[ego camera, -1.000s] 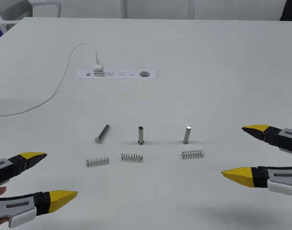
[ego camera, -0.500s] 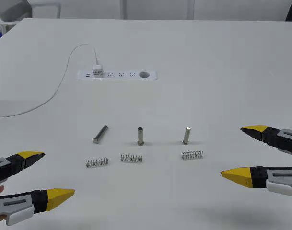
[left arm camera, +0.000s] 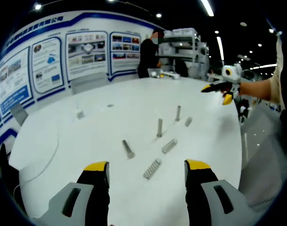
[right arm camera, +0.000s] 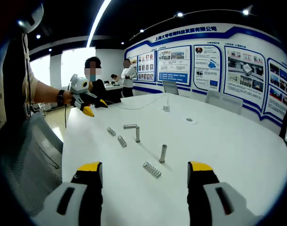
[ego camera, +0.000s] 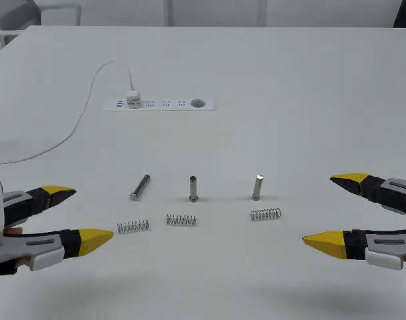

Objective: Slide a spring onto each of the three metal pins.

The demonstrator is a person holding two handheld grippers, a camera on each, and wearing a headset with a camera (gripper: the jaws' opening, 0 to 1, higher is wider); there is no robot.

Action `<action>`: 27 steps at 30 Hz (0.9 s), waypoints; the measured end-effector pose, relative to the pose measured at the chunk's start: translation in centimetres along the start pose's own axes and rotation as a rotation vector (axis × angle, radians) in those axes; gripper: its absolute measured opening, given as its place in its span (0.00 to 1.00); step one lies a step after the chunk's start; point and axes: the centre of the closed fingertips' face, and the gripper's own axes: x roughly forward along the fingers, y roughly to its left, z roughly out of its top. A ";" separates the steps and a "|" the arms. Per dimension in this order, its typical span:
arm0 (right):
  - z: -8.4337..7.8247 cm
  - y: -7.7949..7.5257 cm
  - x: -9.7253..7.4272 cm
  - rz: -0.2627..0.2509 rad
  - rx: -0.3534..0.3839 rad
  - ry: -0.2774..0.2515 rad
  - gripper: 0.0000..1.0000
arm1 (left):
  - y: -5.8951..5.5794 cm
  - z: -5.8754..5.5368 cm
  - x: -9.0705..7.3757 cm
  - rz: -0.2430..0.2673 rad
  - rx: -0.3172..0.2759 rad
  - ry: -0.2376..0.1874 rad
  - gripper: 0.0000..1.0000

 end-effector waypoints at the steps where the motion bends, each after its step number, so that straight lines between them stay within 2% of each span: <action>1: 0.1 0.0 0.0 -0.001 0.001 -0.003 0.75 | 0.0 0.2 0.4 -0.006 0.007 0.003 0.65; 5: 0.0 0.1 -0.2 -0.003 0.001 -0.004 0.75 | 0.2 0.7 1.6 -0.021 0.016 0.006 0.65; 14: -0.2 0.2 -0.3 -0.010 0.011 -0.007 0.74 | 2.1 1.6 3.6 -0.014 -0.002 0.018 0.62; 27: -0.3 0.4 -0.1 -0.007 0.020 -0.010 0.74 | 3.9 0.8 6.6 0.021 -0.006 0.113 0.55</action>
